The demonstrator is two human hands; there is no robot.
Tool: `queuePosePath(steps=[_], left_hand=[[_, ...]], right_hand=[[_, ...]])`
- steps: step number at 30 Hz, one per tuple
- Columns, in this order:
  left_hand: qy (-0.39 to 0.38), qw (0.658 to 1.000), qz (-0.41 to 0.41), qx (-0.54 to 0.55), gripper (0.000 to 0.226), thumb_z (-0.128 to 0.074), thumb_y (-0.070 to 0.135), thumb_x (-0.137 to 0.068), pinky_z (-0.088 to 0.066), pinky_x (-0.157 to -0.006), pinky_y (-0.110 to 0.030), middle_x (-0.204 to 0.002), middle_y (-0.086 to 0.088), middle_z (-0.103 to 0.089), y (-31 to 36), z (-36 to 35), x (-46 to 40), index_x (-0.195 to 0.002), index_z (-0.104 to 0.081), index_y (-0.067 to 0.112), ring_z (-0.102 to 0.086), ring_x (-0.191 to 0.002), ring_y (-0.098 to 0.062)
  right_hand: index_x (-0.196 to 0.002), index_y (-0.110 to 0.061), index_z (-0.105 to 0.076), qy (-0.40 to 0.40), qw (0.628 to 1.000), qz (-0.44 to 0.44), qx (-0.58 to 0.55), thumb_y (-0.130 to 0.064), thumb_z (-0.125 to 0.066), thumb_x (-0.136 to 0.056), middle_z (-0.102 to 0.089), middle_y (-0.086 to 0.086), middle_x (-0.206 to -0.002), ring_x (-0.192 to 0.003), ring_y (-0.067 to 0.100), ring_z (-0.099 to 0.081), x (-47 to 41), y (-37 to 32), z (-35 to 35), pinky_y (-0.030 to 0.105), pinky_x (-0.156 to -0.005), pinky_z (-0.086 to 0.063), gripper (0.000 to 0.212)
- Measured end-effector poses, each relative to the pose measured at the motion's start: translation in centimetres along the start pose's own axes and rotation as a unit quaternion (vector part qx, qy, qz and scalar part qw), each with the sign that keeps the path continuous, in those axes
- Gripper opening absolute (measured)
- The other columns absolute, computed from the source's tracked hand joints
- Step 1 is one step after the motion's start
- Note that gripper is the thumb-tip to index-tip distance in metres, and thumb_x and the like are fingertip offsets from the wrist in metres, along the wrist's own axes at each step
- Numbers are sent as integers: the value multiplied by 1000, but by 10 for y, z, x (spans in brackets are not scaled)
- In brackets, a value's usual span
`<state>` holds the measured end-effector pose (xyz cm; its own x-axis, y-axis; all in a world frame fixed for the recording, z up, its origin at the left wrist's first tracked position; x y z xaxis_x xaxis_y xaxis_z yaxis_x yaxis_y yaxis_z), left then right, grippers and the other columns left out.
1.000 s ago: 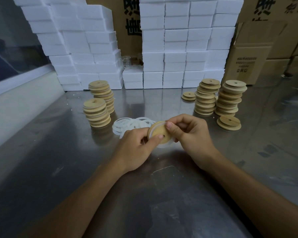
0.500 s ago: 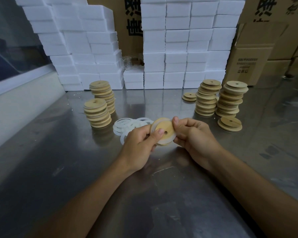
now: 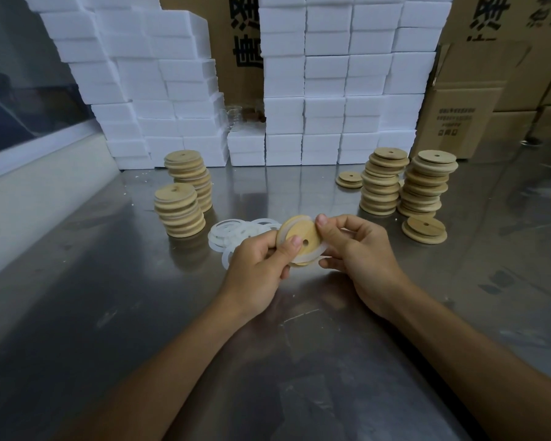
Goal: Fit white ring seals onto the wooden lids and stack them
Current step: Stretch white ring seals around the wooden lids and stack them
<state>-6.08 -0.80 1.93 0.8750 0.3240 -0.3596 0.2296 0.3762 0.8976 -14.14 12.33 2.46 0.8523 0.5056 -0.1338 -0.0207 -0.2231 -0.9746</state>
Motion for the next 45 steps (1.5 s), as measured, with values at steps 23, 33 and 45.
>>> queuePosePath(steps=[23,33,45], left_hand=[[-19,998,-5,-59,46,-59,49,-82,-50,-63,-35,-64,-10,-66,6,-6,7,-66,-67,7,-61,-62,-19],[-7,998,-5,-58,48,-58,51,-82,-53,-73,-46,-72,-12,-69,9,-4,6,-74,-70,5,-65,-74,-26],[-1,999,-10,-42,37,-58,42,-86,-37,-52,-14,-45,13,-53,4,-2,4,-55,-57,24,-48,-48,0]], right_hand=[[-81,3,-63,-47,983,124,124,-34,-64,-85,-67,3,-63,-59,12,-61,7,-11,-18,25,-55,-49,38],[-76,-1,-62,-60,998,-8,21,-30,-63,-87,-63,19,-72,-70,30,-60,2,6,-15,41,-70,-50,31],[-73,-12,-67,-78,996,-14,49,-44,-66,-79,-67,12,-74,-73,26,-60,2,5,-17,36,-67,-48,33]])
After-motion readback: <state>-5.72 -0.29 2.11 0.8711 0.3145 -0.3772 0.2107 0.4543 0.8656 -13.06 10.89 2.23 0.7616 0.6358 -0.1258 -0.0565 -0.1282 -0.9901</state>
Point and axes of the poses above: each hand's wrist, its own x-axis away from the middle knuckle, its own z-axis out of the back of the hand, y = z × x, the point moved 7 cm from there along -x, towards the middle knuckle
